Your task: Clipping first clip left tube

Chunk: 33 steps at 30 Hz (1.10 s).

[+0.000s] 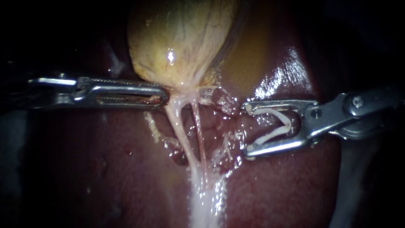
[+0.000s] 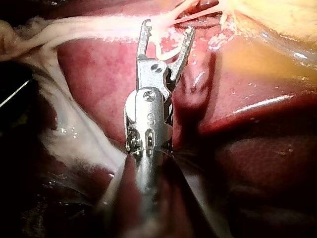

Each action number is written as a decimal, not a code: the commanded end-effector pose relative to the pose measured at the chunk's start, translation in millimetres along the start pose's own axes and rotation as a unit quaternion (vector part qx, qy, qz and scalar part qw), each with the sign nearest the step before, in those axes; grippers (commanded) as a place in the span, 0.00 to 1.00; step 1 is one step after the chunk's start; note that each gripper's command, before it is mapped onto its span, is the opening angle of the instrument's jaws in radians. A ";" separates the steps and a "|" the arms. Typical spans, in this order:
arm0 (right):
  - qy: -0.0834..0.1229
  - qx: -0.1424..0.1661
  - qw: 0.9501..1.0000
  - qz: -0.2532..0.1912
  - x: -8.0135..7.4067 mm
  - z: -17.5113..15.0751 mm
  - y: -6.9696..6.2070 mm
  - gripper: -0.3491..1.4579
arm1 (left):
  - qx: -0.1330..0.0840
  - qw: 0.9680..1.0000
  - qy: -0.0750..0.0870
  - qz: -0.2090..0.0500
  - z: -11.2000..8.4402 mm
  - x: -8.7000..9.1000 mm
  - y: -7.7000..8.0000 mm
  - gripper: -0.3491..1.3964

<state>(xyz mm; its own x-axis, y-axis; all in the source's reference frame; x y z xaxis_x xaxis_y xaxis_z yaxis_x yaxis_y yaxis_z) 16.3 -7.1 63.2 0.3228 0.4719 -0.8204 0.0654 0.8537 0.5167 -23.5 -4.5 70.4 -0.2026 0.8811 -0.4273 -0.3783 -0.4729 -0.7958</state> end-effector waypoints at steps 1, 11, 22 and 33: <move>0.000 0.000 1.000 0.000 0.0 0.0 0.0 0.47 | -0.002 1.000 0.000 -0.002 -0.1 0.2 0.3 0.00; 0.000 0.000 1.000 0.000 -0.1 0.4 -0.1 0.47 | -0.002 1.000 0.003 0.000 -0.4 0.4 1.8 0.00; 0.002 0.016 1.000 -0.008 -1.6 5.3 -0.8 0.47 | -0.002 1.000 0.004 0.000 -0.3 0.4 1.8 0.00; -0.002 0.030 1.000 0.005 -4.0 10.1 -1.0 0.47 | -0.001 1.000 0.004 0.000 -0.2 0.4 2.2 0.00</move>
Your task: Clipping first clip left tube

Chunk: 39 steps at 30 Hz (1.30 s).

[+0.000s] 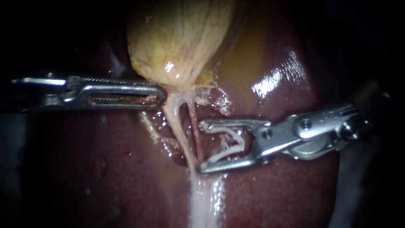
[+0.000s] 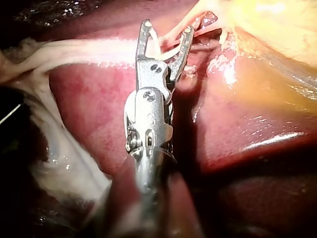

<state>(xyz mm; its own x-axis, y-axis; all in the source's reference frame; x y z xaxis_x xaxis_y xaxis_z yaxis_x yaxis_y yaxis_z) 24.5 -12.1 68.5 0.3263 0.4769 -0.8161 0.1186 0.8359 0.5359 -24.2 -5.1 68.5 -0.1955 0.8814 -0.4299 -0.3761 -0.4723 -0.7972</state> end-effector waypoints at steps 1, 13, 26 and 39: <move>-0.002 0.000 1.000 0.001 -0.2 0.2 0.1 0.47 | 0.000 1.000 0.000 0.000 0.0 0.1 0.1 0.00; -0.009 0.009 1.000 0.012 -2.1 3.2 0.4 0.47 | 0.001 1.000 0.000 0.000 0.1 0.1 0.3 0.00; -0.015 0.037 0.999 0.034 -3.9 7.1 -0.3 0.47 | 0.001 1.000 0.001 0.000 0.3 0.1 0.4 0.00; -0.016 0.044 0.998 0.048 -4.6 8.1 0.2 0.43 | 0.002 1.000 0.001 0.000 0.4 0.1 0.4 0.00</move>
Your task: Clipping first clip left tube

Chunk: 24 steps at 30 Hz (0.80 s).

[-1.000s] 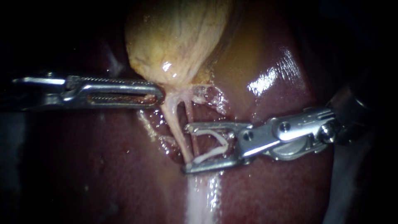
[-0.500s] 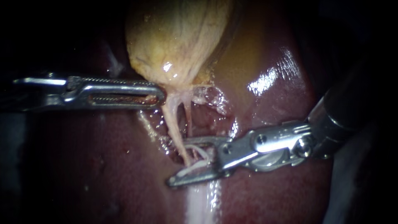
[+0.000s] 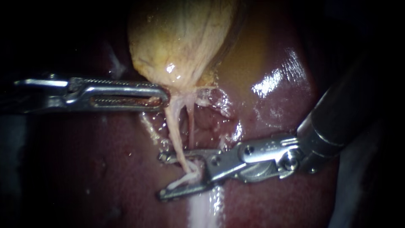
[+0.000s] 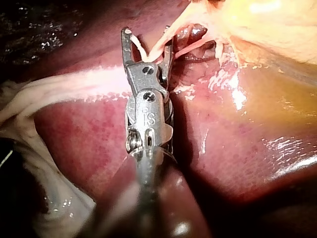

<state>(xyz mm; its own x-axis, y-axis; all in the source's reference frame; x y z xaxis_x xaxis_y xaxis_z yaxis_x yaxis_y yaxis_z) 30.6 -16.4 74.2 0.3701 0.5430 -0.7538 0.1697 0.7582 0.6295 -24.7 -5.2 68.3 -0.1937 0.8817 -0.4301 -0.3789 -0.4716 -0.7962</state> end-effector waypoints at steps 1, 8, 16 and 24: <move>0.000 -0.001 1.000 0.000 0.1 -0.3 0.1 0.42 | 0.000 1.000 0.000 0.000 0.0 0.0 0.0 0.00; 0.000 0.006 1.000 0.012 -0.2 -1.8 0.7 0.11 | 0.000 1.000 0.000 0.000 0.0 0.0 -0.1 0.00; -0.001 0.008 1.000 0.027 -0.3 -2.3 1.1 0.00 | 0.000 1.000 0.000 0.000 0.1 -0.1 -0.2 0.00; -0.003 0.012 0.999 0.040 -0.4 -2.2 1.0 0.00 | 0.000 1.000 0.000 0.000 0.1 -0.1 -0.2 0.00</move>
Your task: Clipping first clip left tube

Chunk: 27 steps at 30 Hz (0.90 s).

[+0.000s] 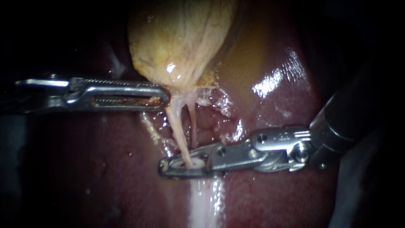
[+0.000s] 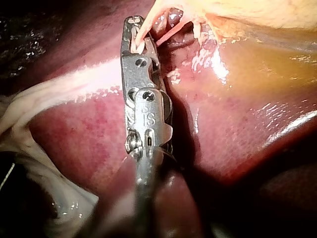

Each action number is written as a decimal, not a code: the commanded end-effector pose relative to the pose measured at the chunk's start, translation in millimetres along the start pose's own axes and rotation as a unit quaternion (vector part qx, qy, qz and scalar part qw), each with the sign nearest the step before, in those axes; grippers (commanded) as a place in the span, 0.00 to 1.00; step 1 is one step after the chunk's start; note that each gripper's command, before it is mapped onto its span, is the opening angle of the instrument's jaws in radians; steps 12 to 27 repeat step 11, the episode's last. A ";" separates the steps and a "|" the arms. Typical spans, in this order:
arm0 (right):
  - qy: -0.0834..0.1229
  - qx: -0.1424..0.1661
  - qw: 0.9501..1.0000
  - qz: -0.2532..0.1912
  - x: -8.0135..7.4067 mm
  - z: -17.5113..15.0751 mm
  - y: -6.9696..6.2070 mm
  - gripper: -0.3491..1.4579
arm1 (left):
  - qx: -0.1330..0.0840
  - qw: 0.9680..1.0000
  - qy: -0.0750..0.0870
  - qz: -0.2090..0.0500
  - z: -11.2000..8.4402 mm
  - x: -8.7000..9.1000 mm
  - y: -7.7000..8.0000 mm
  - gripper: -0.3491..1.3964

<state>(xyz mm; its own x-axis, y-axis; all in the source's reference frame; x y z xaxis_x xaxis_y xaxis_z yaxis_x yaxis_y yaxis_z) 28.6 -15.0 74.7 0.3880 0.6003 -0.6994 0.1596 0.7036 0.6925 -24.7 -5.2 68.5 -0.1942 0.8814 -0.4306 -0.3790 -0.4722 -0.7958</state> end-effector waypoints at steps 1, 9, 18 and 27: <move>0.000 0.001 1.000 0.000 -0.1 0.1 0.0 0.00 | -0.001 1.000 0.000 0.000 0.0 0.0 0.0 0.00; -0.002 0.002 1.000 -0.001 -0.1 0.1 0.0 0.00 | -0.001 1.000 0.000 0.000 0.0 0.0 -0.1 0.00; -0.002 0.002 1.000 -0.001 -0.1 0.1 0.0 0.00 | -0.001 1.000 0.000 0.000 0.0 0.0 -0.1 0.00; -0.002 0.002 1.000 -0.001 -0.1 0.1 0.0 0.00 | -0.001 1.000 0.000 0.000 0.0 0.0 -0.1 0.00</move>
